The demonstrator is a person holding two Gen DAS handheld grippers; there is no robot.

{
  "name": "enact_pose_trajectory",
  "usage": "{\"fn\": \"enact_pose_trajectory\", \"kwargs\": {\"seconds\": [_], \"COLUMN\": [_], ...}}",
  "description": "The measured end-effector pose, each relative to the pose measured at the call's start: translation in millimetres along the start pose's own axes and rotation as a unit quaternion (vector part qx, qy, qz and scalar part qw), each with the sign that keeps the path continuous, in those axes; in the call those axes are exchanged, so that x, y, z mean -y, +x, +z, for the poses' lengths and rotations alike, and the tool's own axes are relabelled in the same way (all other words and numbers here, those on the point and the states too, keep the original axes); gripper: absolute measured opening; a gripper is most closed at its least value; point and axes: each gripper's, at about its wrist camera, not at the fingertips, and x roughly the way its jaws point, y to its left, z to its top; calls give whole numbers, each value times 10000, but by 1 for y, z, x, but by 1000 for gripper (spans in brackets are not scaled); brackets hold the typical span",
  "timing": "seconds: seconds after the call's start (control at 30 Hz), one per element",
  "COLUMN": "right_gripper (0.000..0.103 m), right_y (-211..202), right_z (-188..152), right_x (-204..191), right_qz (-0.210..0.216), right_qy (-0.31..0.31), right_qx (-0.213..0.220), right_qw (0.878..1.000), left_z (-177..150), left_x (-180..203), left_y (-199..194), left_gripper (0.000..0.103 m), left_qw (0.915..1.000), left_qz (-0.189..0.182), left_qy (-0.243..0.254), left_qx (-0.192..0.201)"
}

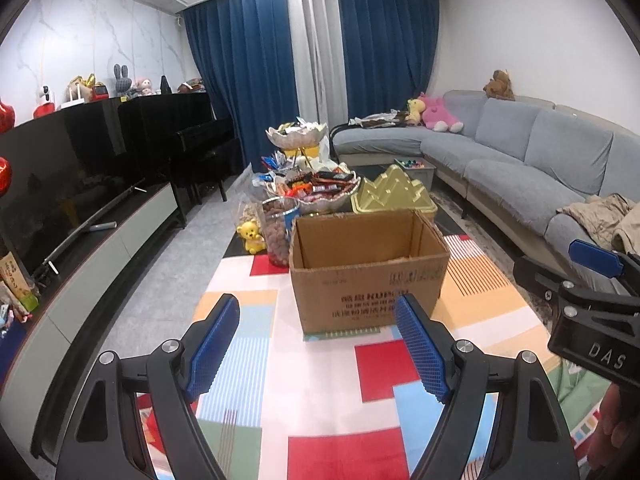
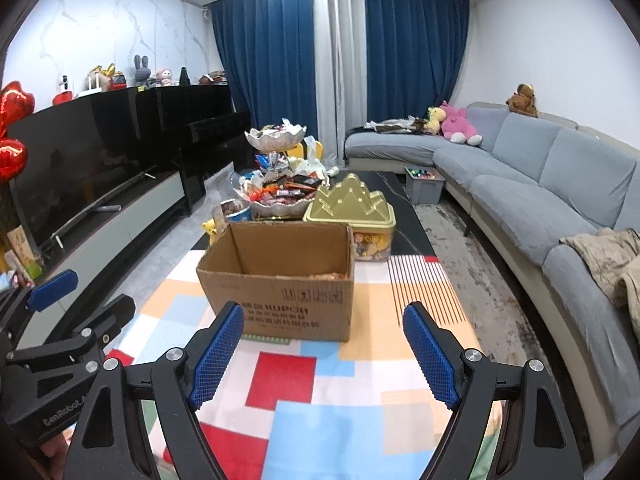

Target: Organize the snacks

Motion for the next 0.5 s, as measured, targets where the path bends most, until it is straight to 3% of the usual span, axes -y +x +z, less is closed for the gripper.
{"fn": "enact_pose_trajectory", "kwargs": {"seconds": [0.5], "right_gripper": [83], "right_y": [-42], "right_z": [-49], "right_x": [17], "right_qz": [-234], "right_qy": [219], "right_qx": [-312], "right_qw": [9990], "left_z": [-47], "left_x": [14], "left_y": [-39], "left_gripper": [80], "left_qw": [9995], "left_qz": [-113], "left_qy": [0], "left_qx": [-295]}}
